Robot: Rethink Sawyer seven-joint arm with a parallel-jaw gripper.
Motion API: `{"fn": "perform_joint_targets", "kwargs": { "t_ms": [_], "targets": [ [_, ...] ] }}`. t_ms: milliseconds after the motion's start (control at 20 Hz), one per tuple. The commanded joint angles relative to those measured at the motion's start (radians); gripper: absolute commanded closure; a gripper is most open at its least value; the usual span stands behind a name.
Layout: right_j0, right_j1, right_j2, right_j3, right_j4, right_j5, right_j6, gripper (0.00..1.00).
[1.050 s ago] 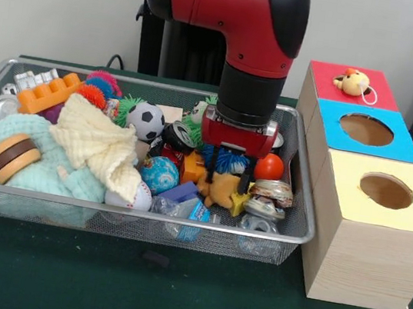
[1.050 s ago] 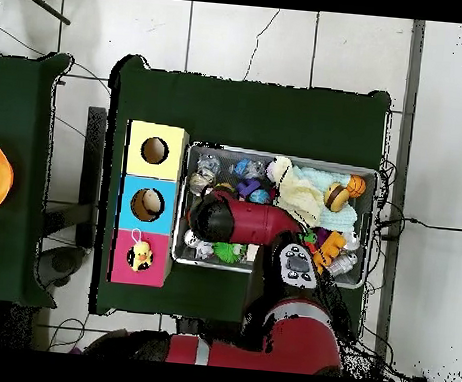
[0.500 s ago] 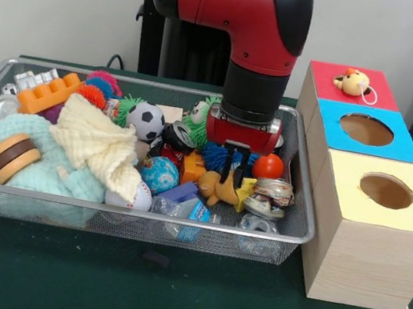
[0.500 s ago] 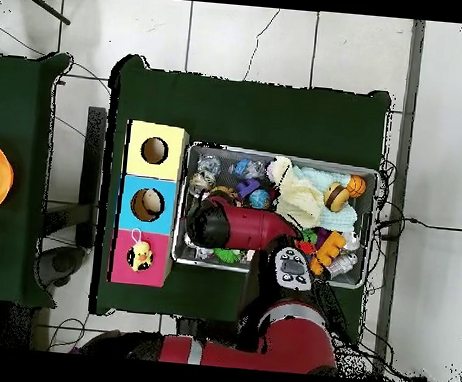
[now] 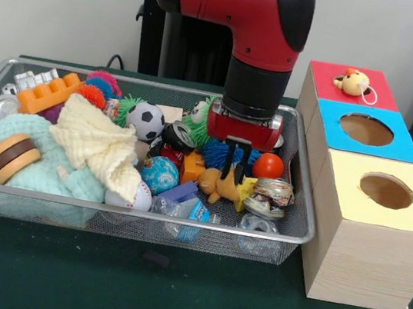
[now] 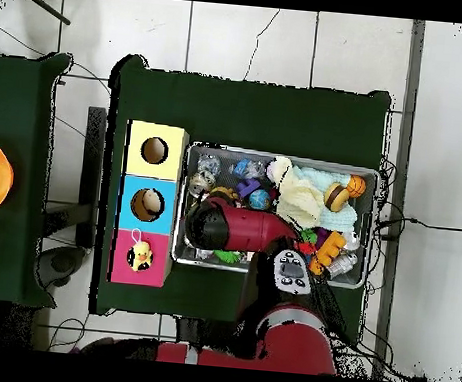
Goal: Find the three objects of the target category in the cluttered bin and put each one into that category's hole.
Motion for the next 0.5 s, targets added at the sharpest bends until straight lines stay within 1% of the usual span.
{"fn": "perform_joint_targets", "kwargs": {
  "t_ms": [50, 150, 200, 500],
  "targets": [
    [-0.01, -0.189, 0.053, 0.102, 0.036, 0.192, 0.082, 1.0],
    [-0.019, -0.242, 0.062, 0.097, 0.052, 0.258, 0.065, 1.0],
    [-0.022, -0.266, 0.066, 0.106, 0.055, 0.275, 0.06, 1.0],
    [-0.04, -0.363, 0.073, 0.096, 0.077, 0.385, 0.043, 1.0]
  ]
}}
